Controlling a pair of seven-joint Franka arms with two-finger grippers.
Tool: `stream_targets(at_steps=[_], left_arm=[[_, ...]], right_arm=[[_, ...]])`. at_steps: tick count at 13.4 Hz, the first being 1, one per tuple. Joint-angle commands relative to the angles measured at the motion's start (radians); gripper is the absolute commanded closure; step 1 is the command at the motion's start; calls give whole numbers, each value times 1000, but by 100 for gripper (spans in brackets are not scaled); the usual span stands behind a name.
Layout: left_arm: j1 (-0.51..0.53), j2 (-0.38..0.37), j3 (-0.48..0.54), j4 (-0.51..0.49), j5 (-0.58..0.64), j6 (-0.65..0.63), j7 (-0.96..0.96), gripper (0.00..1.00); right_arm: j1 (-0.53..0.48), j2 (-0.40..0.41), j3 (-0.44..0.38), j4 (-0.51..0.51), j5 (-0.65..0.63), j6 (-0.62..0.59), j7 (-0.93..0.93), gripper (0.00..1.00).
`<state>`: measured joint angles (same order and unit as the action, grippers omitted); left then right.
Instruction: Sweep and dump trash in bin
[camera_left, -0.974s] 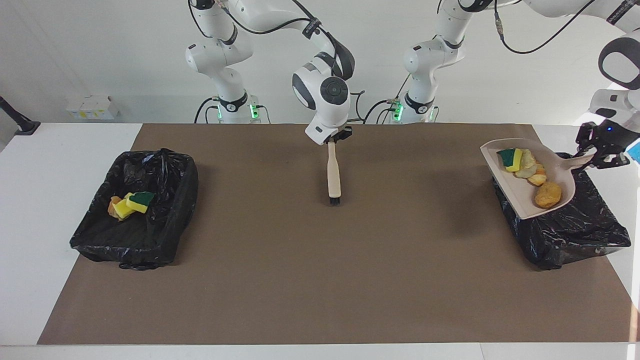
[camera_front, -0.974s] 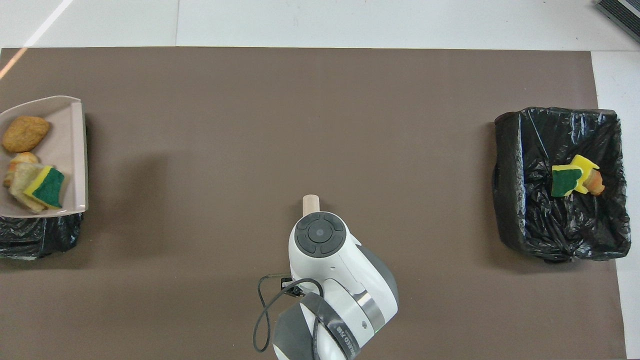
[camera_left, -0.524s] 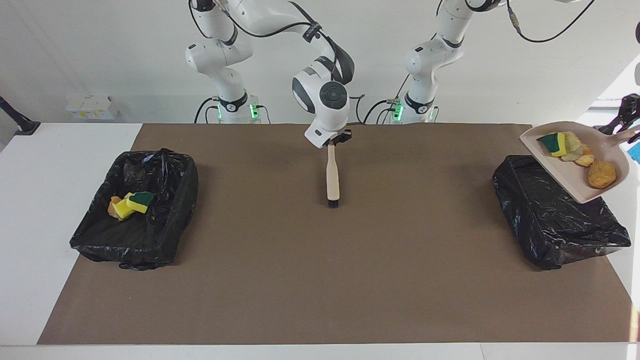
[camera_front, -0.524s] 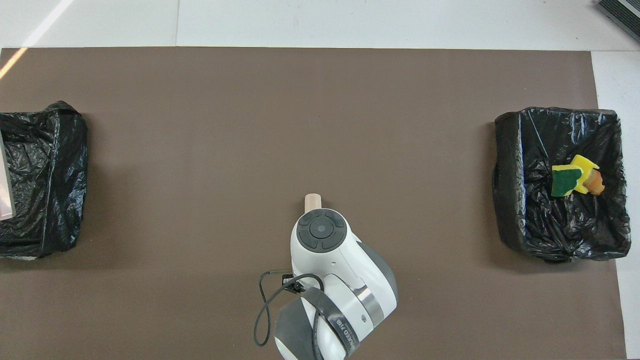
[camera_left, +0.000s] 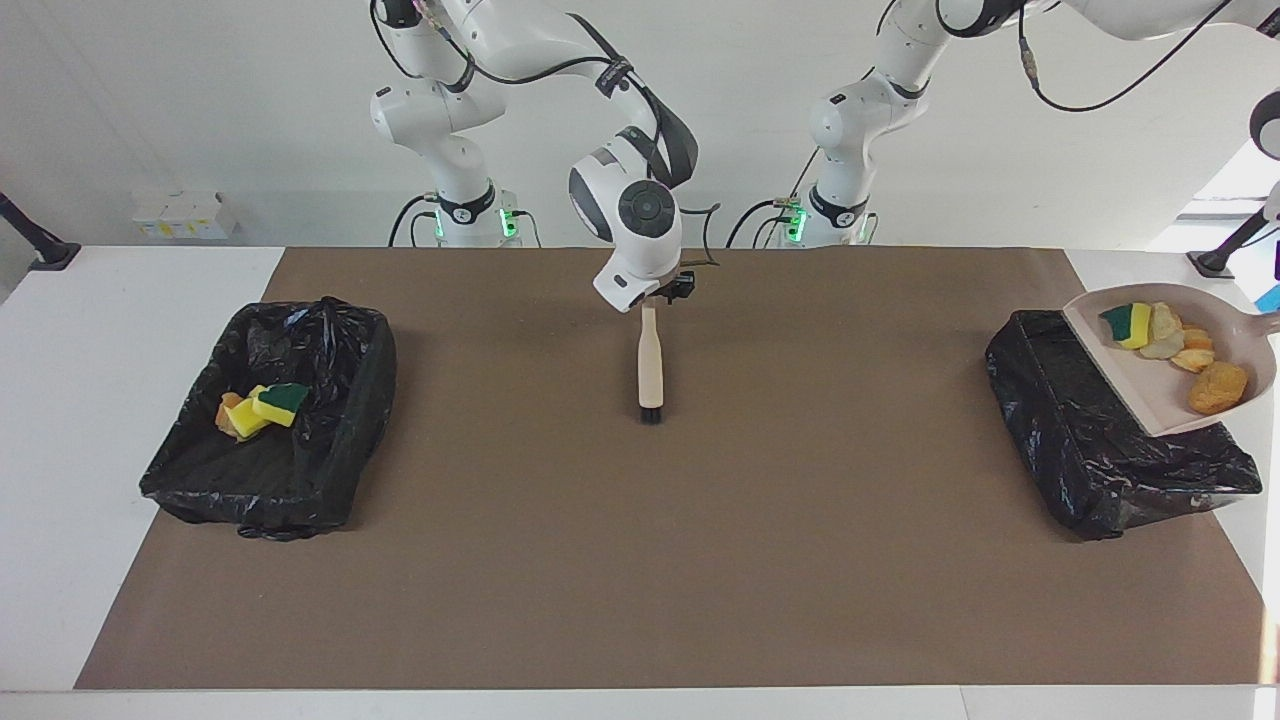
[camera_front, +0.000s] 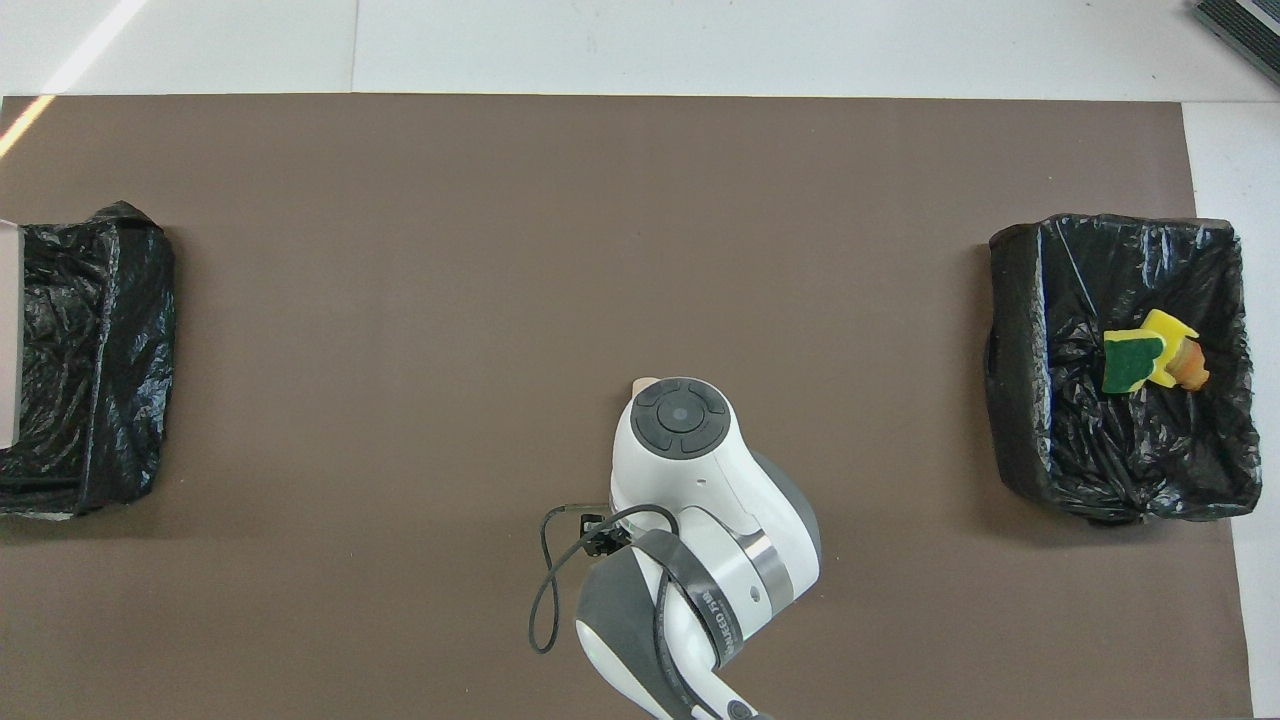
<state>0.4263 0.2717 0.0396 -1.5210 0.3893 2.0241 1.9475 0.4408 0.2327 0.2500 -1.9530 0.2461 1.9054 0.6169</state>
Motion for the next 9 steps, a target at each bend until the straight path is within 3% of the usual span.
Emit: stream_targets(at_steps=[1, 4, 5, 7, 9], left_arm=[[-46, -23, 0, -74, 185, 68, -22, 100], [-139, -109, 0, -225, 516, 44, -279, 100], [-167, -147, 0, -285, 628, 38, -342, 100], [-217, -164, -1, -303, 773, -60, -444, 100], [-235, -202, 0, -303, 855, -77, -478, 100]], right_arm=[[-45, -3, 3, 63, -16, -55, -19, 0], [-76, -38, -1, 86, -60, -54, -9, 0], [-80, -50, -3, 86, -146, -46, -15, 0], [-138, -50, 0, 112, -295, -45, -28, 0], [-238, -81, 0, 114, -333, -40, -90, 0]])
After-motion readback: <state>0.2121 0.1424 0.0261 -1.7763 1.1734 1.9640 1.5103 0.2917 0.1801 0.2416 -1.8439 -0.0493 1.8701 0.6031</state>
